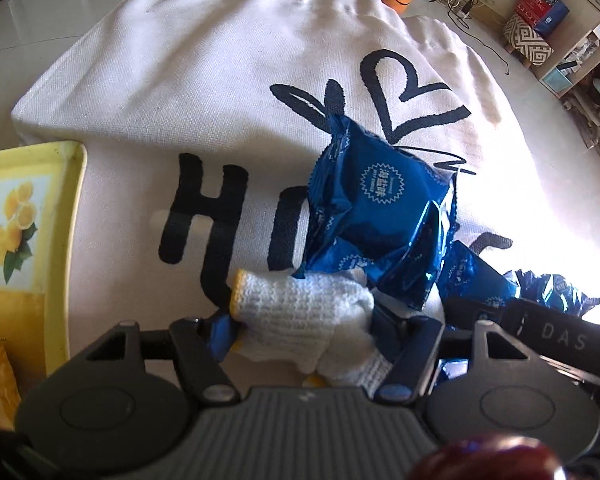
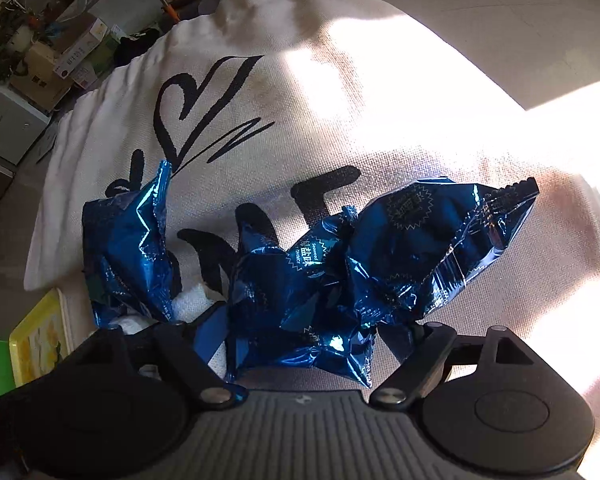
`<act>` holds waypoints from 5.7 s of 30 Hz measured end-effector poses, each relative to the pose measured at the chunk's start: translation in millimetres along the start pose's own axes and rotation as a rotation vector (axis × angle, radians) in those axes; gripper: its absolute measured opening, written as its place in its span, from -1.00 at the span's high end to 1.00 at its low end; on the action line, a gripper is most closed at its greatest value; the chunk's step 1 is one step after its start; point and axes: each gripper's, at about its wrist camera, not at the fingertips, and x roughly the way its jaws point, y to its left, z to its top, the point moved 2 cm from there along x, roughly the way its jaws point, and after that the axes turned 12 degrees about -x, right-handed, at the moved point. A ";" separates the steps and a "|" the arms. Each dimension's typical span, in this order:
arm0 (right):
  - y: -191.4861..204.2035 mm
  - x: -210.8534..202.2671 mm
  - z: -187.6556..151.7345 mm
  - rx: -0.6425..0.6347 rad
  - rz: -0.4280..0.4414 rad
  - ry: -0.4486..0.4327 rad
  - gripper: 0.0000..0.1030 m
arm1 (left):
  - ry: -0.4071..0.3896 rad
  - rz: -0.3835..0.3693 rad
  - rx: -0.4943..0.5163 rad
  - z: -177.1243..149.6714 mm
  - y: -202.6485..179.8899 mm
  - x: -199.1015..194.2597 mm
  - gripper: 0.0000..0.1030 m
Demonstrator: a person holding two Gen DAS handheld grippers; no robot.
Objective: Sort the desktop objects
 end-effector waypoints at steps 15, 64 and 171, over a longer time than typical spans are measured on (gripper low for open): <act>2.9 5.8 -0.2 -0.019 0.008 -0.003 -0.56 | -0.029 0.082 -0.009 -4.5 7.4 9.4 -0.80; 40.7 -165.9 -40.7 -0.008 0.100 -0.321 -0.32 | -0.256 -0.086 0.004 -47.1 -1.8 -180.3 -0.24; 53.4 -125.3 -84.2 -0.185 0.040 -0.169 -0.54 | -0.241 0.037 0.094 -29.2 30.6 -169.6 -0.99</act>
